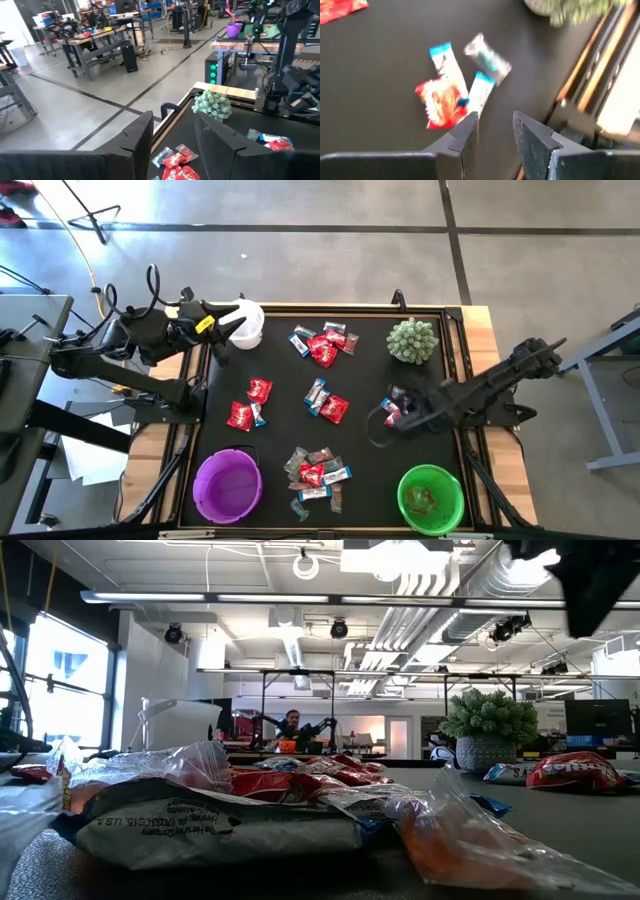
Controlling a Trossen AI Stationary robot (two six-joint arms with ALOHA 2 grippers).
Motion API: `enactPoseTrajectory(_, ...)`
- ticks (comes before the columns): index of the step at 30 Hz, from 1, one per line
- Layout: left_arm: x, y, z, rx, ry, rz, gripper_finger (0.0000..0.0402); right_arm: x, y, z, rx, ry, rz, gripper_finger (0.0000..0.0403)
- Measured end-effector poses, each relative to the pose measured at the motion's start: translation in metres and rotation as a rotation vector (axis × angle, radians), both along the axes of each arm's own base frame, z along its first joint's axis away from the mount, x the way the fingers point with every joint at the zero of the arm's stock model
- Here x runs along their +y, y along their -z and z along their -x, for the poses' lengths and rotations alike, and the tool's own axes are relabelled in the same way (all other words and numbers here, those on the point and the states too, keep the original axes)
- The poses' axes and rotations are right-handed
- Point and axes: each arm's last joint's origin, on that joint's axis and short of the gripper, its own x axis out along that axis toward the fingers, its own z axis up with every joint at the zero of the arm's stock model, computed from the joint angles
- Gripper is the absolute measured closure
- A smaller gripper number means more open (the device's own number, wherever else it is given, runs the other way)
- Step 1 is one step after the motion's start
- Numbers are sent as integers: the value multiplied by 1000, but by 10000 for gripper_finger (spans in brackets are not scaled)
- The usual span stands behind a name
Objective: Sort candy
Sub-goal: Put the blue gummy into the green bucket
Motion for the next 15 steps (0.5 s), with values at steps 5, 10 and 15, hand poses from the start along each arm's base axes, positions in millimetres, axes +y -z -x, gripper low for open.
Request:
enactPoseTrajectory(5,5,0,0,1,-37,0,271,-34,22,-5,169,-77,-91,287)
enactPoseTrajectory(10,10,0,1,4,-71,0,271,-68,51,0,268,3,-156,287)
enactPoseTrajectory(15,13,1,1,9,-95,0,271,-93,83,-3,212,-113,-229,287)
